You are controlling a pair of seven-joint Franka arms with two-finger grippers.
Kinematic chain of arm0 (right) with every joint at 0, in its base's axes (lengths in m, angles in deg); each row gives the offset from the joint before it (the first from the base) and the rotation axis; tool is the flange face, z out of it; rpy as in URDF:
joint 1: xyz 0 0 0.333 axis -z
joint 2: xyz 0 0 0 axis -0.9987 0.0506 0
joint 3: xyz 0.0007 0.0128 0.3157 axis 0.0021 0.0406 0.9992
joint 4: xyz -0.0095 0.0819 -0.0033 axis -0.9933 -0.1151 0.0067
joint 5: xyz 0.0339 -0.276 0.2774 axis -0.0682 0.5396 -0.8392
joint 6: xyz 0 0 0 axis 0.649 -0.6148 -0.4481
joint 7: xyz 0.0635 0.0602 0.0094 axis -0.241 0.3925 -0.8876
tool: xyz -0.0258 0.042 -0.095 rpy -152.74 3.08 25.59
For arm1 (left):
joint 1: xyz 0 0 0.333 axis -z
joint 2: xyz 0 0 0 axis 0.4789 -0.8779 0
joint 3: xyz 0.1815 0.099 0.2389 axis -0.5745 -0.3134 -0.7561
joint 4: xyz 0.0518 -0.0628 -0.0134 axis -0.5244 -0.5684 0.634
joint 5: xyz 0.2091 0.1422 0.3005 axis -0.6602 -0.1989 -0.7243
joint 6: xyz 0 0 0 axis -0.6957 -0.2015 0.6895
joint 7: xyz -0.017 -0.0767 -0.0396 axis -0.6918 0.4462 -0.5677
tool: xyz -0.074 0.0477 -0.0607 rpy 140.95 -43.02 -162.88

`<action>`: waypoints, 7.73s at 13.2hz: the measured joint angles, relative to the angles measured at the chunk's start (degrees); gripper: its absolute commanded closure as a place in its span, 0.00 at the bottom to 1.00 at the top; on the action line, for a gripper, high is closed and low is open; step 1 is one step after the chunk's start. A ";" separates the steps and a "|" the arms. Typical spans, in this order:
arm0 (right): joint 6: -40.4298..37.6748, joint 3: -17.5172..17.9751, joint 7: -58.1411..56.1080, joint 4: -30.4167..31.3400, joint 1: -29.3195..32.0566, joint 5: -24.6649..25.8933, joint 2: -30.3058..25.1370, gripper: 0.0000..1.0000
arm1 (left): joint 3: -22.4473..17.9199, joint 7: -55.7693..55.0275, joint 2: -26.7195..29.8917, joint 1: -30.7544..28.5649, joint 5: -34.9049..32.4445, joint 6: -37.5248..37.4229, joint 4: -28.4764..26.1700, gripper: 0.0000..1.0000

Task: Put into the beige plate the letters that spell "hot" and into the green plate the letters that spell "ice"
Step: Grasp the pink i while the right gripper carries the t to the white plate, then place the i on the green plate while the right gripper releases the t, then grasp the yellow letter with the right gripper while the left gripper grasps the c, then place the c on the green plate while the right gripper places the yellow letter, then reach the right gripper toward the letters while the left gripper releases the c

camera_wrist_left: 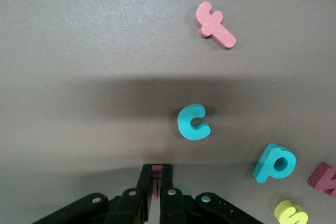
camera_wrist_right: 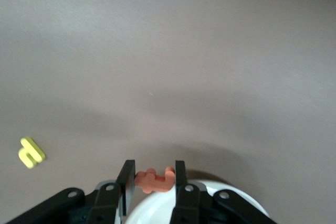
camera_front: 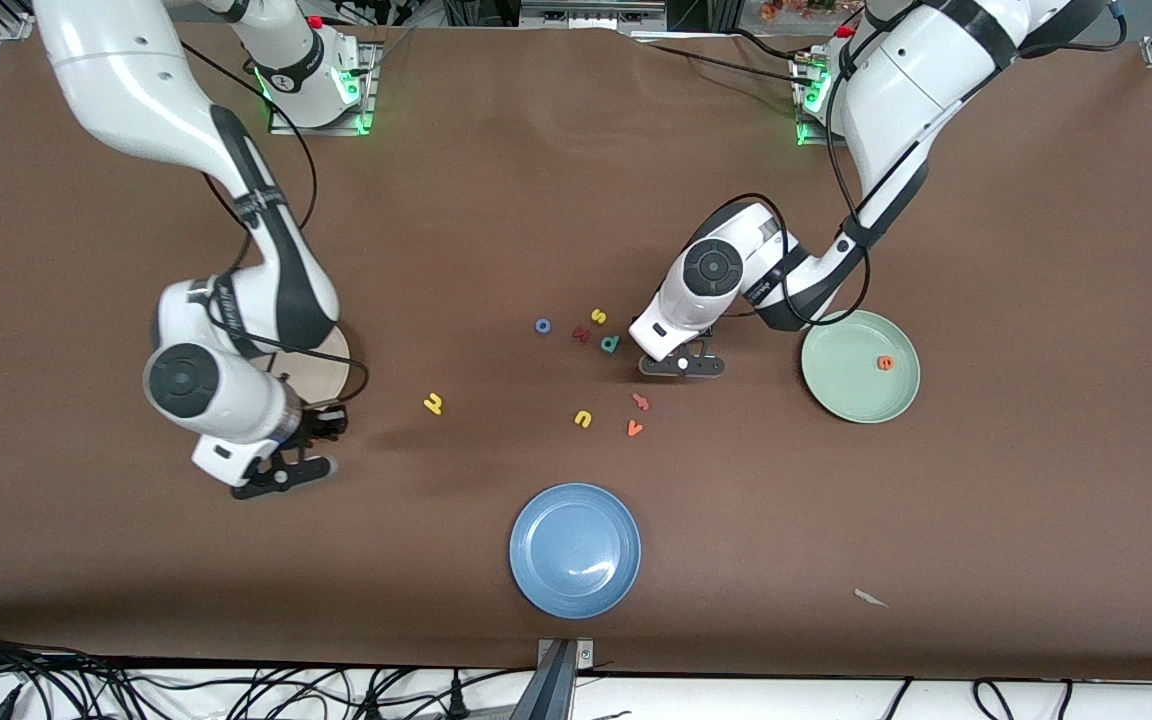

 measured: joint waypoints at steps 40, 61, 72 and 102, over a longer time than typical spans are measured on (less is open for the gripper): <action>21.76 4.63 26.05 16.26 -9.08 2.31 1.57 0.25 | 7.72 -5.29 1.10 -11.84 7.16 -13.26 8.88 0.01; 23.26 4.66 26.49 16.01 -9.16 2.53 2.06 0.81 | -4.00 -17.66 -4.42 3.71 6.07 0.18 8.72 0.74; 6.29 3.65 9.68 14.44 0.39 2.84 -7.01 0.77 | -4.55 -17.14 -3.62 3.55 5.37 -1.63 11.25 1.00; 12.88 9.63 51.55 23.52 -15.57 -1.16 -12.68 0.39 | -4.38 35.20 1.55 -21.74 4.10 -28.33 3.95 0.00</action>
